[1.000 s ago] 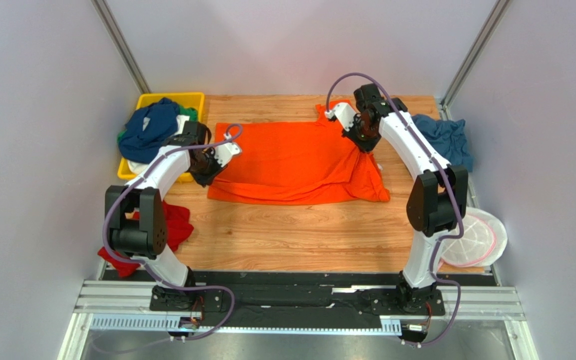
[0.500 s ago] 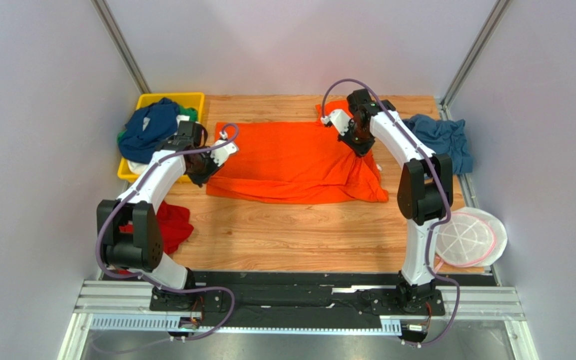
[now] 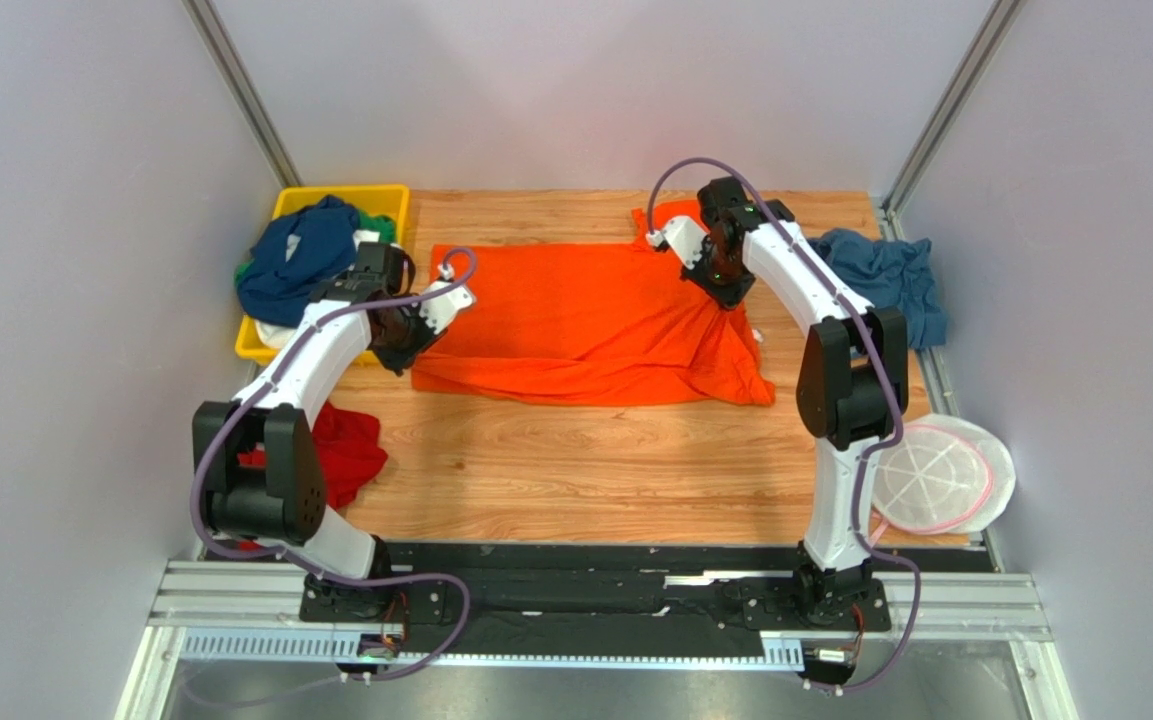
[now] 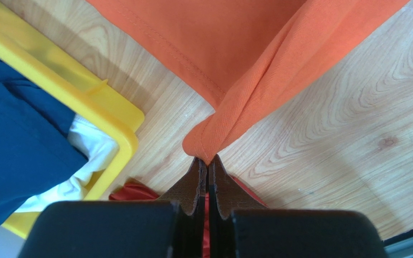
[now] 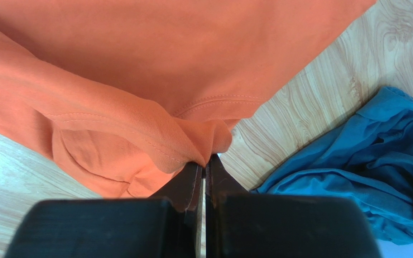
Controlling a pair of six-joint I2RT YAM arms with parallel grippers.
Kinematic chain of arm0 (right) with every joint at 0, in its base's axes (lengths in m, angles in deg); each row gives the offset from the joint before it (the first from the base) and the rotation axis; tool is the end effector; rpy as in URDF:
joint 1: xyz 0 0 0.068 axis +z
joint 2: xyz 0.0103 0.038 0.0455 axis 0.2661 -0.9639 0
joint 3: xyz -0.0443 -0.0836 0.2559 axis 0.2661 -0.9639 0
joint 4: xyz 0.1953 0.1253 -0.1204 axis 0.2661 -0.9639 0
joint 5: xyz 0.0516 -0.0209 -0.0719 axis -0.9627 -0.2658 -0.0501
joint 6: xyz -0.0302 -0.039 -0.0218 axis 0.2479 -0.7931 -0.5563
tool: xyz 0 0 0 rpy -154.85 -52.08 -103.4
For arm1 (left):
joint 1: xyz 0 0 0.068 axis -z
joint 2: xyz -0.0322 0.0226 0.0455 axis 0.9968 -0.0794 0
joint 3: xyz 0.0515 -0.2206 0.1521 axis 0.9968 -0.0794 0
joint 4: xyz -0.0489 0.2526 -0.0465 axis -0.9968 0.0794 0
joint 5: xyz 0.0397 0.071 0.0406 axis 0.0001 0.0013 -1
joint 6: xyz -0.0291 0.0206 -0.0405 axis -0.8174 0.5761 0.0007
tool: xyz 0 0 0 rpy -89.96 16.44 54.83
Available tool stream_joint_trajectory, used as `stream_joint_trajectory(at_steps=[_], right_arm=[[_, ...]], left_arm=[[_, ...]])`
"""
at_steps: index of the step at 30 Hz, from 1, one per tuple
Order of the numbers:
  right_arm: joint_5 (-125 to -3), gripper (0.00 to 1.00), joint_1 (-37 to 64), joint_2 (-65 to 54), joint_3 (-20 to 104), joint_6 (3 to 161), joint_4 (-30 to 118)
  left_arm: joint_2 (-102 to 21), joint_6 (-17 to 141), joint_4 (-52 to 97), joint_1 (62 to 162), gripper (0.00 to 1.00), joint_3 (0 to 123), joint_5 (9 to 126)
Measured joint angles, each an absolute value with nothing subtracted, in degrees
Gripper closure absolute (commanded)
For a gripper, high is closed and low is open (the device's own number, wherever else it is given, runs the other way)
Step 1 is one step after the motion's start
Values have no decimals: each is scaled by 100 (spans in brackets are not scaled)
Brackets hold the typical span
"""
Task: Fold and stack the t-shirts
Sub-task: Fold the flattened tshirt in 1/3 of the way
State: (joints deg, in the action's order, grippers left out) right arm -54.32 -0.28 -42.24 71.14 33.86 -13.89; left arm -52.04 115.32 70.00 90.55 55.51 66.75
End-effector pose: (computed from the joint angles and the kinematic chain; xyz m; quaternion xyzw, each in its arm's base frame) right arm 0.4152 0.1113 0.2440 -0.4648 0.8715 -0.0505 0.1478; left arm 0.2995 -0.0315 0.2456 0.4010 0.8909 0.0044 0.2130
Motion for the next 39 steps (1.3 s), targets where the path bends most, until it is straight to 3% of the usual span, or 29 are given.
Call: stream_joint_trajectory(at_steps=[12,39], right_arm=[[-5281,100,-200,-4296,7208,3325,-1352],[-5085,100,-213,-5006,8089,3325,-1381]], left_arm=[[-6229,11486,6969,9055,100,5945,6631],[-6760,11278,6816,9055,100,6622,6583]])
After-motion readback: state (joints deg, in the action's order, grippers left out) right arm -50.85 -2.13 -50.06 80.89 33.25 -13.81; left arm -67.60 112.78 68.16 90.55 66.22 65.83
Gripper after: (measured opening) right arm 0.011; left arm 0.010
